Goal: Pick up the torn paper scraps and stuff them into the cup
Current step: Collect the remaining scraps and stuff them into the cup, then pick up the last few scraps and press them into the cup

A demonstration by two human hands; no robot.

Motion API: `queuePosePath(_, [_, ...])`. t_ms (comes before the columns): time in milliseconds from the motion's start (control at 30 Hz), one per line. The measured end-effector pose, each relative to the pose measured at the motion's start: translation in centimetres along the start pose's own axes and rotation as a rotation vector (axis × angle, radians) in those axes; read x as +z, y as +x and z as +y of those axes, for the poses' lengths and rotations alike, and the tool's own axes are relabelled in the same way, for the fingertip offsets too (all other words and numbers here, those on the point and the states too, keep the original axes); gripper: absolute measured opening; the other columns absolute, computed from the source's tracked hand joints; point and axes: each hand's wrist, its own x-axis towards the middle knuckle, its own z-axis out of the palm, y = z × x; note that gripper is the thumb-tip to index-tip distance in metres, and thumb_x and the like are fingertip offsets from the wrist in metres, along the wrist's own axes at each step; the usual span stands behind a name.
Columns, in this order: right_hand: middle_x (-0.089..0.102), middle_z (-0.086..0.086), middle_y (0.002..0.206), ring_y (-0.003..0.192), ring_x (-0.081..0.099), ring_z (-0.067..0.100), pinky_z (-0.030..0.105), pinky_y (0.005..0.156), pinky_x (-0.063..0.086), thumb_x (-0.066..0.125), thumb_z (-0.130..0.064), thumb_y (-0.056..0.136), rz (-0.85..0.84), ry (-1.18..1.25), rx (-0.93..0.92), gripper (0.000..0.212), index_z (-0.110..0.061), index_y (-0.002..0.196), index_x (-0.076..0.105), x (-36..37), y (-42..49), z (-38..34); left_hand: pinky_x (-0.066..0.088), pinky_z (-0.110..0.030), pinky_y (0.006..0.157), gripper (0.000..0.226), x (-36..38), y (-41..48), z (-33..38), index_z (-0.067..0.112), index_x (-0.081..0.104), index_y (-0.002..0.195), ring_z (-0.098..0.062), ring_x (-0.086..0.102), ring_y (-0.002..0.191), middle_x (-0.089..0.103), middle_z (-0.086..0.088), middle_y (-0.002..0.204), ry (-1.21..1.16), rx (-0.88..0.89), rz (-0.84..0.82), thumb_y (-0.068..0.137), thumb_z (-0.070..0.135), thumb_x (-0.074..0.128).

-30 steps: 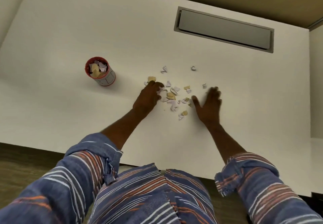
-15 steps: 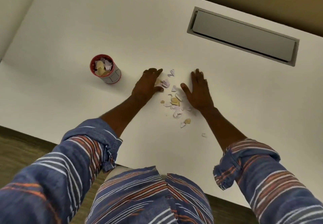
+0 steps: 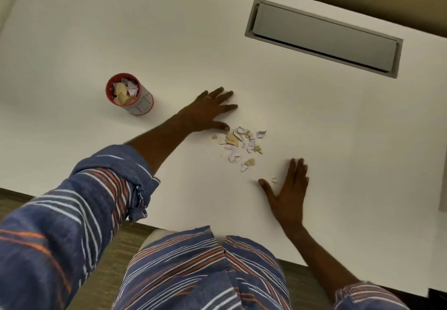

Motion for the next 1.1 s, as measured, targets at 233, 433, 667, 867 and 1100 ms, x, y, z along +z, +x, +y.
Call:
queuePosePath(233, [-0.008,0.011,0.167,0.156,-0.009,0.026,0.052,0.126,0.005,0.045,-0.088,0.075,0.007,0.113,0.069,0.125,-0.011,0.158,-0.008,3.6,2.6,-9.5,0.013,-0.034,0.125,0.072,2.1,-3.9,1.5,0.025,0.028,0.153,-0.014,0.002,0.154,0.008,0.003,0.165,-0.235,-0.097,0.058,0.093,0.056,0.051])
queuePosePath(433, [0.008,0.011,0.167,0.156,0.004,0.03,0.046,0.127,0.01,0.045,-0.063,0.094,-0.014,-0.019,-0.272,0.086,-0.014,0.158,0.013,4.2,7.7,-12.8,0.023,-0.04,0.123,0.062,3.7,-6.4,1.7,0.023,0.034,0.151,-0.024,0.016,0.152,0.021,-0.003,0.163,-0.157,-0.143,0.144,0.096,0.041,0.055])
queuePosePath(667, [0.028,0.006,0.163,0.152,0.023,0.028,0.046,0.12,0.031,0.04,-0.043,0.103,-0.155,-0.219,-0.707,0.055,-0.019,0.153,0.034,2.3,7.1,-9.9,0.046,-0.042,0.105,0.046,4.3,-7.8,2.1,0.024,0.05,0.141,-0.027,0.037,0.14,0.039,-0.006,0.153,-0.132,-0.175,0.278,0.096,0.016,0.055])
queuePosePath(867, [0.0,0.008,0.168,0.155,0.004,0.032,0.049,0.124,0.021,0.038,-0.029,0.1,-0.311,-0.386,-0.831,0.066,-0.025,0.158,0.008,1.1,3.8,-7.1,0.049,-0.033,0.099,0.038,4.4,-8.4,3.3,0.026,0.057,0.133,-0.016,0.05,0.12,0.052,-0.001,0.13,-0.295,-0.23,0.244,0.099,0.039,0.045])
queuePosePath(1100, [0.014,0.006,0.166,0.154,0.015,0.027,0.031,0.091,0.058,0.052,0.019,0.084,-0.351,-0.295,-0.885,0.085,-0.015,0.156,0.025,-0.7,1.4,-5.2,0.039,-0.025,0.075,0.046,5.3,-8.5,3.7,0.012,0.065,0.114,-0.019,0.055,0.107,0.06,-0.004,0.112,-0.313,-0.35,0.216,0.096,0.051,0.046])
